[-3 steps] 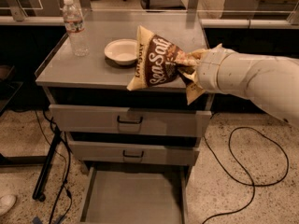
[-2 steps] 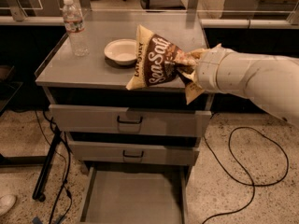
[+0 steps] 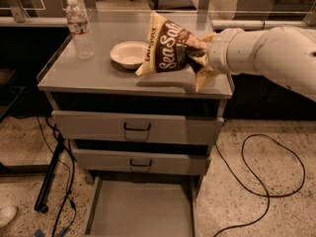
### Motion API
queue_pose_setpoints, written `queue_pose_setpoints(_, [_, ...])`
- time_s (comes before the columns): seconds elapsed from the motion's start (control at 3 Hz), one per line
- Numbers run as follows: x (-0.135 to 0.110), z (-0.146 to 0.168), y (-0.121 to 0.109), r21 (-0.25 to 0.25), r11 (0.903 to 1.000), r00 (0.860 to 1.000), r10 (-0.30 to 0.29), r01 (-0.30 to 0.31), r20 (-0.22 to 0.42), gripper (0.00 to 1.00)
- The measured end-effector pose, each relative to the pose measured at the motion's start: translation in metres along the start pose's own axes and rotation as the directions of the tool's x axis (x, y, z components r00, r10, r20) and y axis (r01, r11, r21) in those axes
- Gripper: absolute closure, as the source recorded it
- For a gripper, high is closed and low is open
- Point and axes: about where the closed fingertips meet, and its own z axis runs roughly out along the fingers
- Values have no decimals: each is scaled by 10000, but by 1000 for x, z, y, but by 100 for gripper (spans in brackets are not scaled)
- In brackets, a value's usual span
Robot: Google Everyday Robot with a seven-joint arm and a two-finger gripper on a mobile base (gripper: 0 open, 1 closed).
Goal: Pick brown chip bag from bottom drawer and place on counter
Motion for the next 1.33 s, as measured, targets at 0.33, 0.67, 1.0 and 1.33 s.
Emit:
queue_pose_setpoints(0.33, [10,15,-12,-143,9994,9992,325,-329,-238,100])
queue_pose_setpoints(0.67, [20,26,-19,-289,9978,9972,576,-590,-472,100])
queue_pose_setpoints(1.0, [34,42,-19,-629,9948,9940,755,-806,-795,100])
queue_pose_setpoints(1.33, [41,58,-13,-975,9901,9910,915,-1010,-975,100])
